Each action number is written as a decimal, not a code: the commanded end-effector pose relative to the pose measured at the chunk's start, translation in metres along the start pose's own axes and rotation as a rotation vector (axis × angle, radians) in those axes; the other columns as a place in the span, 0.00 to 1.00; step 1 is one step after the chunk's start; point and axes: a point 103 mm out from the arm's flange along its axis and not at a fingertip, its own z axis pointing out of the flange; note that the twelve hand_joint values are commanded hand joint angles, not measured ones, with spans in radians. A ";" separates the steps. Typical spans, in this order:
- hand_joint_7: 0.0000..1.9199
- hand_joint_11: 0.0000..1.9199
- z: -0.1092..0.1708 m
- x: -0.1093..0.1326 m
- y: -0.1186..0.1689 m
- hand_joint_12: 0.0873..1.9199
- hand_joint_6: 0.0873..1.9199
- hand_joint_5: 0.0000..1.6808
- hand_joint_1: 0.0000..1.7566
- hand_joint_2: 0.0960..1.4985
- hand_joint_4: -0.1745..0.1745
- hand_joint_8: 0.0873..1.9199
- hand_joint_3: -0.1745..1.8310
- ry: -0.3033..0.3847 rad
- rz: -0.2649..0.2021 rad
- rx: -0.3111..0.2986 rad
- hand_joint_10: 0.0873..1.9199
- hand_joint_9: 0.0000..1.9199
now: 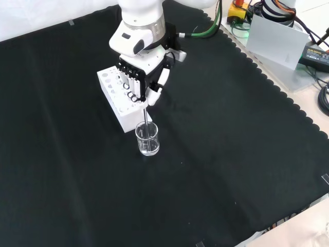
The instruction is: Stir in the beaker to the left of the white test tube rack with the glass rod.
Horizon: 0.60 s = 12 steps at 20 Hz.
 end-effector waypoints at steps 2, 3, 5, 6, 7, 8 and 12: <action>0.78 0.82 -0.005 -0.024 -0.003 0.30 0.00 0.86 0.76 0.67 0.00 0.14 0.00 -0.019 0.027 0.008 0.04 0.95; 0.78 0.82 -0.006 -0.026 -0.006 0.30 0.00 0.86 0.76 0.67 0.00 0.14 0.00 -0.028 0.030 0.011 0.04 0.95; 0.78 0.82 -0.005 -0.029 -0.011 0.30 0.00 0.86 0.76 0.67 0.00 0.14 0.00 -0.040 0.039 0.019 0.04 0.95; 0.78 0.82 -0.004 -0.029 -0.014 0.30 0.00 0.86 0.76 0.67 0.00 0.14 0.00 -0.046 0.042 0.025 0.04 0.95; 0.78 0.82 -0.003 -0.030 -0.017 0.30 0.00 0.86 0.76 0.67 0.00 0.14 0.00 -0.046 0.047 0.028 0.04 0.95; 0.78 0.82 -0.002 -0.029 -0.021 0.30 0.00 0.86 0.76 0.67 0.00 0.14 0.00 -0.047 0.050 0.031 0.04 0.95; 0.78 0.82 0.002 -0.022 -0.034 0.30 0.00 0.86 0.76 0.67 0.00 0.14 0.00 -0.044 0.056 0.036 0.04 0.95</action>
